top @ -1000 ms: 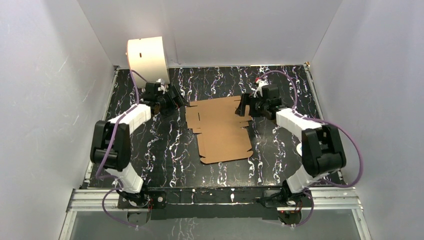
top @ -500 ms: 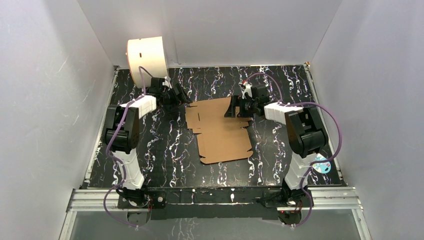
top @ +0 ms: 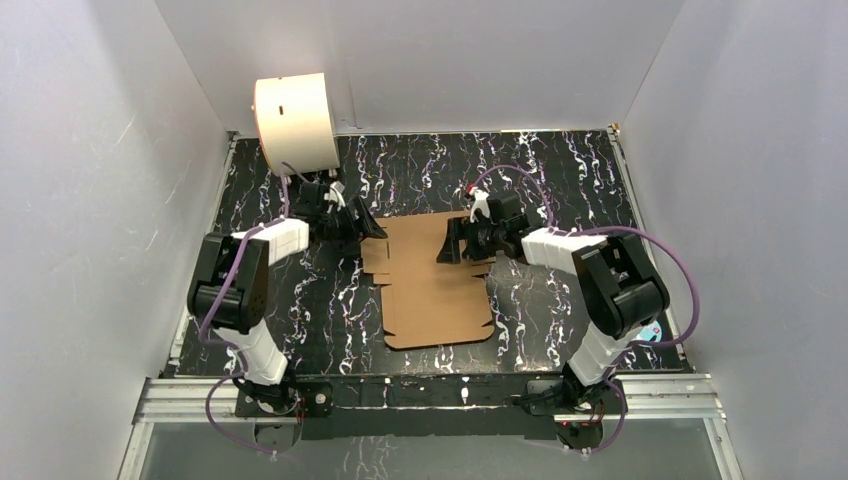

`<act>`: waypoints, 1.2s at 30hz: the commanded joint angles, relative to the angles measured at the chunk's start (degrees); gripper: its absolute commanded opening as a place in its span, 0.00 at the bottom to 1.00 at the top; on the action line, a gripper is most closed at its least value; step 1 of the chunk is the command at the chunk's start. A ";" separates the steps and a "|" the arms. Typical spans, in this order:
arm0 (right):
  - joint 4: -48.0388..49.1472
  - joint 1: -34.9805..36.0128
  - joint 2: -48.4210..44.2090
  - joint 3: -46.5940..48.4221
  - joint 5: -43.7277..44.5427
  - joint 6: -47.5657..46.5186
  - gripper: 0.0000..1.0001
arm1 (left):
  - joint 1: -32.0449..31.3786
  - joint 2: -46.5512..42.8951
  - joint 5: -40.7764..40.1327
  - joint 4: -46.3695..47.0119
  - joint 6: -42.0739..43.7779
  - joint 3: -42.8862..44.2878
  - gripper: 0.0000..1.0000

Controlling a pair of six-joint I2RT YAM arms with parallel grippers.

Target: Fold the paper box

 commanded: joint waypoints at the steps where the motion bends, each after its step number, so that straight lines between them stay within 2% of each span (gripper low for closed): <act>1: -2.48 2.33 -5.00 -3.86 2.10 0.88 0.99 | -0.73 -9.79 0.66 0.23 -1.81 -6.65 0.81; 4: -2.86 2.46 -7.17 -3.91 3.12 0.15 0.99 | -0.75 -15.02 -1.93 -0.59 -1.82 -10.50 0.82; 7: -4.93 2.37 -8.40 -0.72 5.39 -1.73 0.99 | -0.50 -17.61 -8.30 -5.44 0.39 -9.54 0.84; 9: -5.38 2.15 -8.53 1.48 8.17 -2.88 0.98 | -0.03 -17.08 -9.74 -6.20 1.90 -7.48 0.84; 11: -3.55 1.61 -8.26 2.09 10.20 -3.42 0.99 | 0.02 -15.24 -9.95 -6.08 2.64 -5.03 0.84; 14: -1.47 0.62 -6.05 4.31 8.15 -3.33 0.99 | 0.08 -10.65 -9.80 -5.68 2.39 -1.09 0.83; 20: 1.66 0.61 -0.55 7.02 5.50 -2.45 0.98 | 0.09 -1.25 -8.28 -3.90 0.71 5.42 0.74; 24: 2.82 0.61 1.66 6.74 4.68 -2.40 0.98 | 0.61 1.31 -8.95 -4.52 1.33 6.64 0.72; 29: 4.67 0.62 3.52 5.39 3.36 -1.78 0.97 | 1.75 2.73 -7.68 -2.87 0.61 6.82 0.64; 36: 5.69 0.85 4.68 4.25 3.65 -0.74 0.96 | 1.67 6.01 -3.62 -1.42 -0.67 7.28 0.37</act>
